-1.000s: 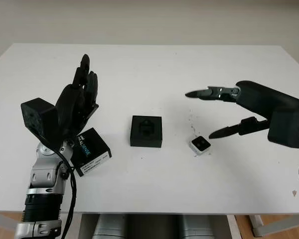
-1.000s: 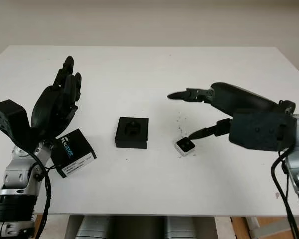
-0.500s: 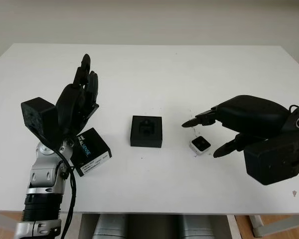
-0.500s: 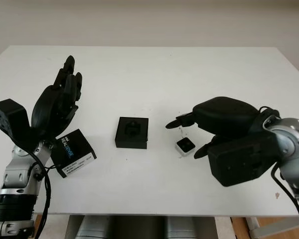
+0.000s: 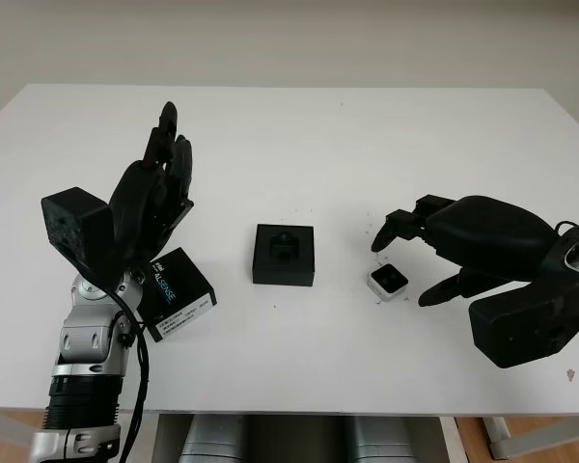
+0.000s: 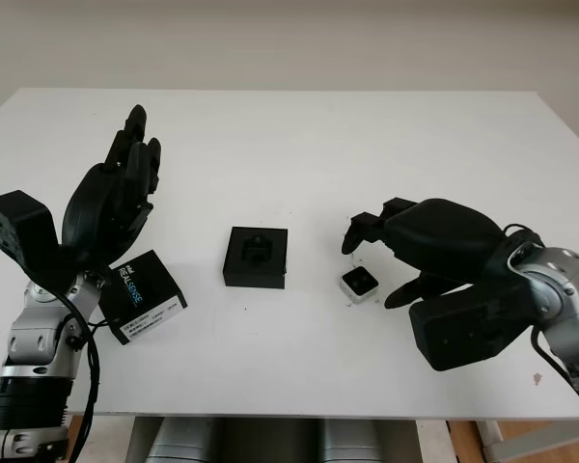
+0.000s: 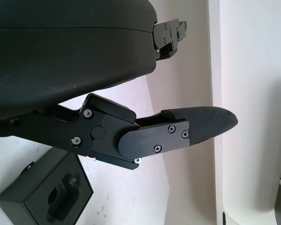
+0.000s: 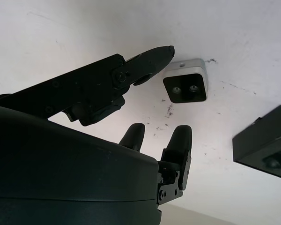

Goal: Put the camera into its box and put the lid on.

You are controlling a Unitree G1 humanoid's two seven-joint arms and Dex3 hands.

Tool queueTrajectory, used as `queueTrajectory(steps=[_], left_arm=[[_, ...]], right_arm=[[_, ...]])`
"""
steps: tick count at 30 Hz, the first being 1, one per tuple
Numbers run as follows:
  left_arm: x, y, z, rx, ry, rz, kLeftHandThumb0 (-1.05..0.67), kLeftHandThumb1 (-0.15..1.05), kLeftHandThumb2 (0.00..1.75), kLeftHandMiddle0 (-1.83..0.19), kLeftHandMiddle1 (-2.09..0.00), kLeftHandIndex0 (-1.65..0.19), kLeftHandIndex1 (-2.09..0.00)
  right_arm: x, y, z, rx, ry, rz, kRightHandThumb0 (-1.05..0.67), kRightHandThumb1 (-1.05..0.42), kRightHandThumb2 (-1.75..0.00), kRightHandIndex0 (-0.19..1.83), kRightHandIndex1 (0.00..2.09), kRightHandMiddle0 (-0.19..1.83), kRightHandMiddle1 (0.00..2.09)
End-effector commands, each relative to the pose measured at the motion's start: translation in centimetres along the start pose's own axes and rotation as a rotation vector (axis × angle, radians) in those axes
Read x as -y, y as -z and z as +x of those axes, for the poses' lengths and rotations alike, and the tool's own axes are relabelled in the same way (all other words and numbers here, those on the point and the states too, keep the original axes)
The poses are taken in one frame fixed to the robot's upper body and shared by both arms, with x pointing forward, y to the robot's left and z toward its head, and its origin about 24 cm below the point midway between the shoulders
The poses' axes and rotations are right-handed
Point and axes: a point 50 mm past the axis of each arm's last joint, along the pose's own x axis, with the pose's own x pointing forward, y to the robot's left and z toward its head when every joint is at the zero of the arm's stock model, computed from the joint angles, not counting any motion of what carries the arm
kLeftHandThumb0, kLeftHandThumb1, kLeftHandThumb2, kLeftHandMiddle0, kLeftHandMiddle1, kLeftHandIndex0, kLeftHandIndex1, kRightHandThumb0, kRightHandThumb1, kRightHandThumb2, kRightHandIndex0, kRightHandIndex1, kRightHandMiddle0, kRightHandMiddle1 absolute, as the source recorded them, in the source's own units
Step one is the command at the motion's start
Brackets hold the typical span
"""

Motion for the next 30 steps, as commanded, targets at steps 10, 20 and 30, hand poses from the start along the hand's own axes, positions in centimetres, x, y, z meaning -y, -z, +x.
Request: queueTrajectory(steps=[10, 20, 30], left_arm=[[0.1, -0.4, -0.1, 0.014, 0.0, 0.008, -0.84, 1.05, 0.59, 0.19, 0.0, 0.19, 0.0], [-0.1, -0.5, -0.3, 0.007, -0.004, 0.016, -0.84, 1.05, 0.59, 0.19, 0.0, 0.19, 0.0], [-0.1, -0.5, -0.4, 0.001, -0.01, 0.019, -0.84, 1.05, 0.6, 0.19, 0.0, 0.19, 0.0]], right_arm=[[-0.6, 0.2, 0.2, 0.007, 0.051, 0.034, -0.48, -0.86, -0.05, 0.13, 0.92, 0.14, 0.92], [-0.8, 0.0, 1.1, 0.034, 0.05, 0.086, -0.46, -0.86, -0.06, 0.17, 0.9, 0.17, 0.97], [-1.2, -0.1, 2.2, 0.057, 0.04, 0.055, -0.48, -0.87, -0.05, 0.22, 0.95, 0.2, 1.0]])
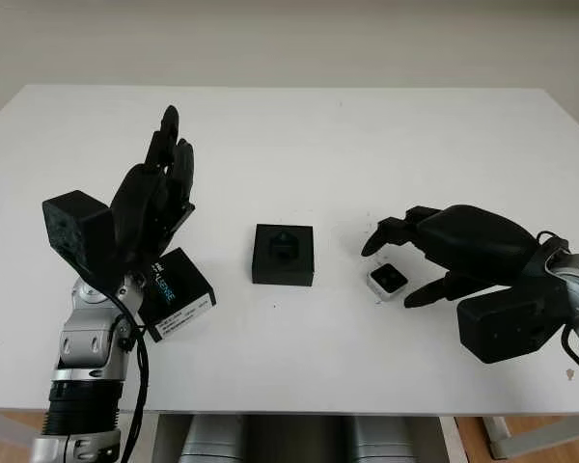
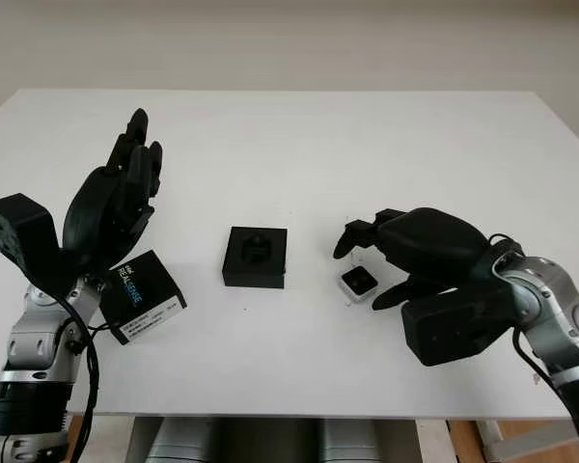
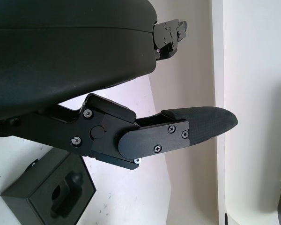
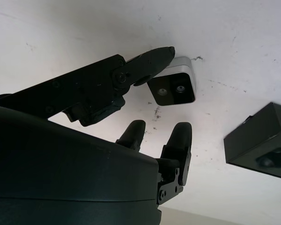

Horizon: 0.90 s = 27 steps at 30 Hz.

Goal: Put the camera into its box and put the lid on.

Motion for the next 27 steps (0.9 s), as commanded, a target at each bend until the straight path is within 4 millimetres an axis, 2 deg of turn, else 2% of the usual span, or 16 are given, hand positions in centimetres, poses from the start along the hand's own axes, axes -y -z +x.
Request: queueTrajectory(steps=[1, 15, 27], left_arm=[[-0.16, -0.5, -0.06, 0.014, -0.002, 0.02, -0.84, 1.05, 0.6, 0.19, 0.0, 0.19, 0.0], [-0.2, -0.48, -0.34, 0.006, -0.004, 0.012, -0.84, 1.05, 0.59, 0.19, 0.0, 0.19, 0.0], [-0.16, -0.54, -0.38, 0.008, -0.002, 0.02, -0.85, 1.05, 0.57, 0.19, 0.0, 0.19, 0.0]], right_arm=[[0.28, -0.19, 0.42, 0.018, 0.02, -0.013, -0.48, -0.87, -0.05, 0.22, 0.95, 0.2, 1.0], [0.1, -0.25, 0.91, 0.013, 0.003, -0.036, -0.45, -0.88, -0.06, 0.22, 0.96, 0.21, 1.02], [-0.13, -0.09, 0.82, 0.015, 0.016, -0.03, -0.42, -0.87, -0.05, 0.25, 1.07, 0.25, 1.15]])
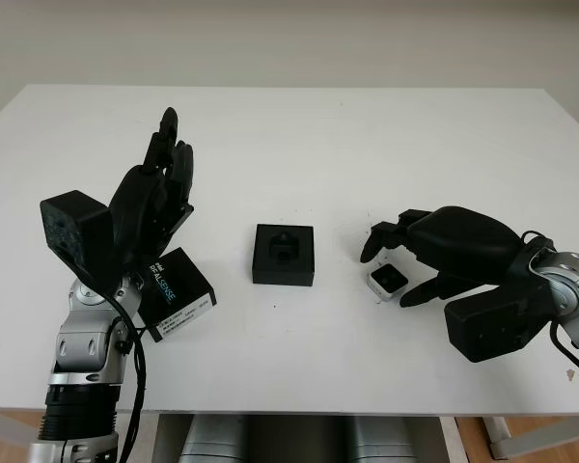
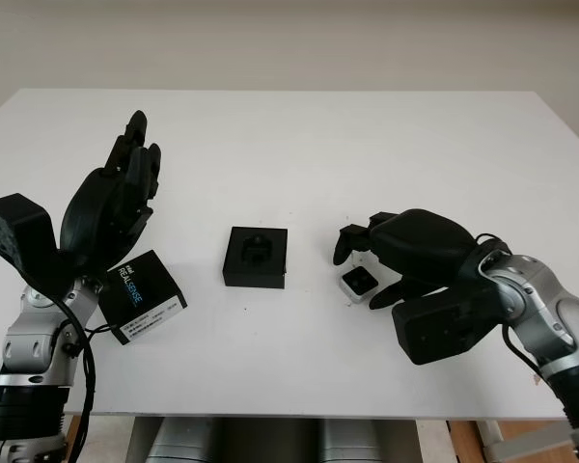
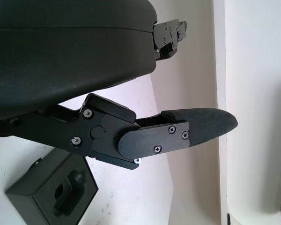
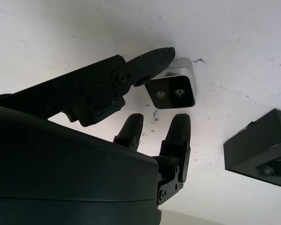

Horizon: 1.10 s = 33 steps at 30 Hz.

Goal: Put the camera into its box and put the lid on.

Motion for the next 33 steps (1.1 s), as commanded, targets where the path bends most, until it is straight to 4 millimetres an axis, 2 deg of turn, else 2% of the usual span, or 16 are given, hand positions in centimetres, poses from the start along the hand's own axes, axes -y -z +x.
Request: queueTrajectory(steps=[1, 16, 22, 28, 33], left_arm=[[-0.12, -0.41, -0.12, 0.015, 0.0, 0.015, -0.85, 1.05, 0.57, 0.19, 0.0, 0.19, 0.0], [-0.21, -0.53, -0.16, 0.016, 0.002, 0.03, -0.85, 1.05, 0.57, 0.19, 0.0, 0.19, 0.0], [-0.21, -0.63, -0.09, 0.017, 0.005, 0.032, -0.85, 1.05, 0.57, 0.19, 0.0, 0.19, 0.0], [-0.2, -0.68, -0.02, 0.018, 0.006, 0.042, -0.85, 1.05, 0.58, 0.19, 0.0, 0.19, 0.0], [-0.16, -0.67, 0.02, 0.018, 0.007, 0.039, -0.86, 1.05, 0.58, 0.19, 0.0, 0.19, 0.0]], right_arm=[[0.31, -0.09, 0.15, 0.007, 0.015, -0.005, -0.42, -0.87, -0.05, 0.25, 1.08, 0.25, 1.16], [-0.21, 0.14, 0.15, -0.006, 0.0, 0.009, -0.4, -0.87, -0.05, 0.32, 0.97, 0.31, 1.11], [-0.35, 0.08, 0.25, 0.002, -0.003, -0.012, -0.4, -0.87, -0.05, 0.33, 1.02, 0.3, 1.23], [-0.37, 0.05, 0.2, 0.014, 0.015, -0.01, -0.35, -0.9, -0.06, 0.38, 1.04, 0.37, 1.31], [-0.27, 0.12, 0.23, 0.014, 0.029, 0.005, -0.32, -0.93, -0.05, 0.38, 1.17, 0.44, 1.36]])
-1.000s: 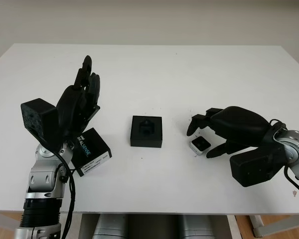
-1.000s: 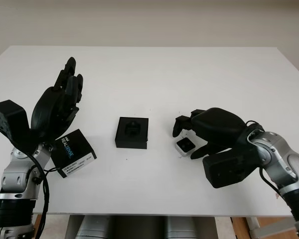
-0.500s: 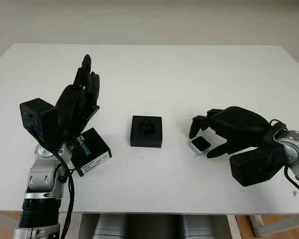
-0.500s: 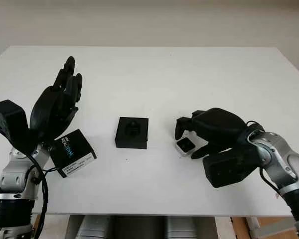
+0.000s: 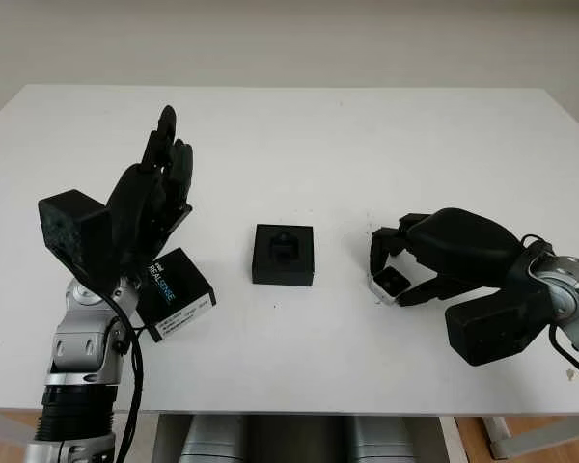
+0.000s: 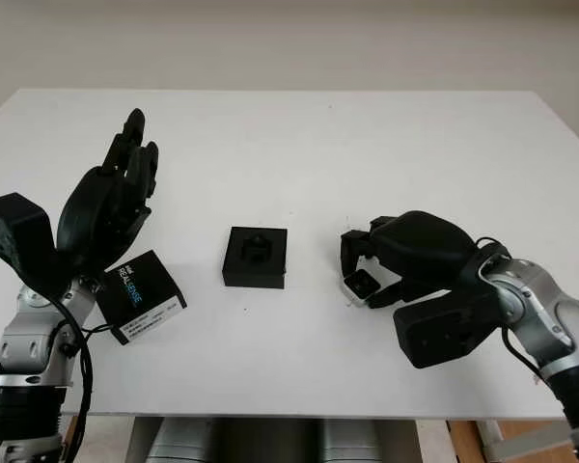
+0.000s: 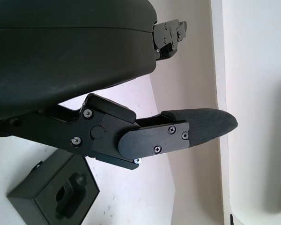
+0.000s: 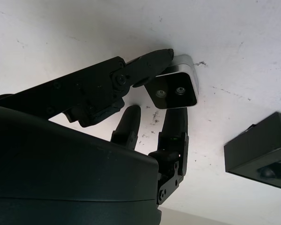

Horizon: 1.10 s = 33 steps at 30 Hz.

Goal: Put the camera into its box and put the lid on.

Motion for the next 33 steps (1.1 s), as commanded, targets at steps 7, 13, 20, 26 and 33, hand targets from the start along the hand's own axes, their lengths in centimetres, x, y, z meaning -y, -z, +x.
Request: queueTrajectory(steps=[7, 13, 20, 26, 33], left_arm=[[0.0, -0.4, 0.1, 0.019, 0.008, 0.023, -0.86, 1.05, 0.57, 0.19, 0.0, 0.19, 0.0], [0.1, -0.4, 0.1, 0.017, 0.008, 0.023, -0.85, 1.05, 0.58, 0.19, 0.0, 0.19, 0.0], [0.2, -0.3, 0.0, 0.015, 0.01, 0.018, -0.85, 1.05, 0.59, 0.19, 0.0, 0.19, 0.0], [0.4, -0.3, 0.0, 0.016, 0.008, 0.009, -0.84, 1.05, 0.58, 0.19, 0.0, 0.19, 0.0], [0.5, -0.2, 0.0, 0.017, 0.004, 0.004, -0.84, 1.05, 0.58, 0.19, 0.0, 0.19, 0.0]], right_arm=[[0.6, 0.1, 0.0, 0.004, 0.068, 0.031, -0.38, -0.94, -0.05, 0.29, 0.27, 0.43, 1.29], [1.0, 0.5, -0.1, -0.029, 0.115, 0.125, -0.38, -0.96, -0.06, 0.27, 0.09, 0.39, 1.36], [1.8, 0.8, -0.2, -0.091, 0.192, 0.264, -0.38, -0.95, -0.05, 0.25, 0.06, 0.36, 1.5], [2.4, 1.0, -0.1, -0.127, 0.232, 0.392, -0.36, -0.95, -0.05, 0.24, 0.05, 0.32, 1.62], [2.8, 0.9, 0.4, -0.096, 0.291, 0.579, -0.36, -0.94, -0.05, 0.23, 0.05, 0.29, 1.69]])
